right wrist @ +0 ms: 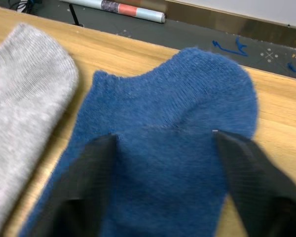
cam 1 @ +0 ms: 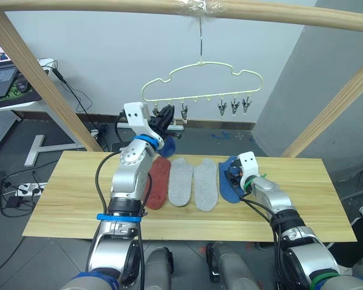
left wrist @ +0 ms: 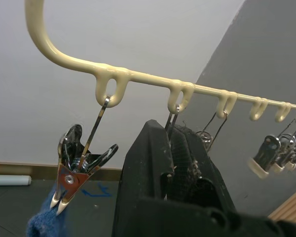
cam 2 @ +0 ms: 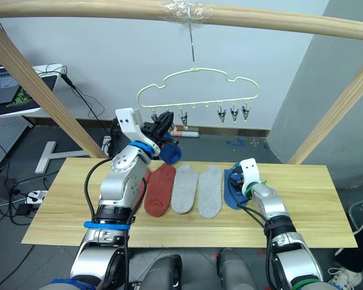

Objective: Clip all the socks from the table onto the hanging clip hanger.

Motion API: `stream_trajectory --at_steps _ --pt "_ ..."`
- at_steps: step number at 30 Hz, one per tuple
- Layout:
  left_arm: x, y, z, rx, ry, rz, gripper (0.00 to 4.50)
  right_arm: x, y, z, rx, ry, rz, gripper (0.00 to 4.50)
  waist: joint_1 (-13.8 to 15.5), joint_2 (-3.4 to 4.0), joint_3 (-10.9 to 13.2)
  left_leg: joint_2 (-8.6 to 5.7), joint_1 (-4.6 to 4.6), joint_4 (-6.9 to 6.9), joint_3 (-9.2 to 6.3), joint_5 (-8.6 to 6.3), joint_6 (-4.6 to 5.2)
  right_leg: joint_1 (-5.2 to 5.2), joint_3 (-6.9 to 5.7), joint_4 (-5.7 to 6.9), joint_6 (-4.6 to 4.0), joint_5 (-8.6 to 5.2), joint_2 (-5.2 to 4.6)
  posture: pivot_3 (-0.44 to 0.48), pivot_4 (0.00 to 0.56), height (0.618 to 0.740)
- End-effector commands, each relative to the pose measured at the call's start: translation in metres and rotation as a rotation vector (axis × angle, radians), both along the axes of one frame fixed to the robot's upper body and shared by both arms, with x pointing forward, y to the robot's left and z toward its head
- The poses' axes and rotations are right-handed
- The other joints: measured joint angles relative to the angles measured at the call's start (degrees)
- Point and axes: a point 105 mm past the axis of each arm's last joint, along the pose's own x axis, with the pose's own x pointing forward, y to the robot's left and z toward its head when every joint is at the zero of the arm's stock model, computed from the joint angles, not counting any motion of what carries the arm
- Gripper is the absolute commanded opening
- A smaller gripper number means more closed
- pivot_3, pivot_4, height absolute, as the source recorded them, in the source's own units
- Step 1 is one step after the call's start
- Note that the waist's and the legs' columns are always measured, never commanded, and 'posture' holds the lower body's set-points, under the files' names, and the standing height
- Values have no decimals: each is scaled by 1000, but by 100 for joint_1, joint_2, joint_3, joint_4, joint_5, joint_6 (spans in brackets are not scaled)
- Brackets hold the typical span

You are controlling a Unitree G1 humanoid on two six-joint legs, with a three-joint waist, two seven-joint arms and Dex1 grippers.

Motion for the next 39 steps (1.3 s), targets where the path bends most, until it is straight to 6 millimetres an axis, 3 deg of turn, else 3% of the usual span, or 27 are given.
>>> stream_trajectory --at_steps 1,5,6,10,15,18,20,25,31,39 --pt "-4 1 6 2 -22 4 0 -17 1 -27 -36 80 48 1764 5 0 -1 0 0 0 -2 0 0 0 0 0 0 0 0 25 239 740" --pt "-2 4 8 -12 -21 16 0 -21 -4 -25 10 77 35 208 29 1 -7 -1 1 1 -3 0 0 2 0 1 0 0 0 18 225 740" --pt "-2 5 8 -15 -21 18 0 -22 -6 -24 19 77 29 17 40 1 -7 -1 1 1 -3 0 0 2 0 1 0 0 -1 18 225 740" --pt "-1 3 4 -27 9 -9 0 -27 -3 -7 -55 -18 152 17 88 2 -8 -3 -1 1 -1 0 0 1 0 -1 1 0 -3 4 222 740" --pt "2 6 3 -161 96 -55 0 -41 13 25 -147 -170 382 17 71 4 -7 -3 -1 2 3 0 0 -2 1 0 1 0 -2 -1 212 740" --pt "1 7 5 -294 201 -155 0 -66 49 67 -174 -320 683 17 29 7 -6 -3 -1 5 3 0 -1 -7 1 7 2 0 6 -4 208 740" --pt "-1 6 4 -347 262 -207 0 -70 60 81 -262 -410 764 17 5 7 -6 -4 0 8 -1 0 -1 -6 -3 9 3 1 15 -6 204 740" --pt "-6 3 6 -405 324 -273 0 -61 77 102 -294 -519 759 17 6 6 -8 -4 4 8 -10 2 -5 -4 -9 15 3 1 21 -9 199 740" --pt "-17 -6 11 -441 336 -359 0 -42 112 139 -221 -646 713 17 -2 6 -8 0 3 10 -10 3 -8 -11 2 22 -1 3 12 -7 195 740" --pt "-18 -5 7 -426 346 -350 0 -34 114 154 -200 -678 686 17 107 6 -8 -7 -5 11 -7 4 -8 -10 1 13 -1 3 -11 -6 196 740"
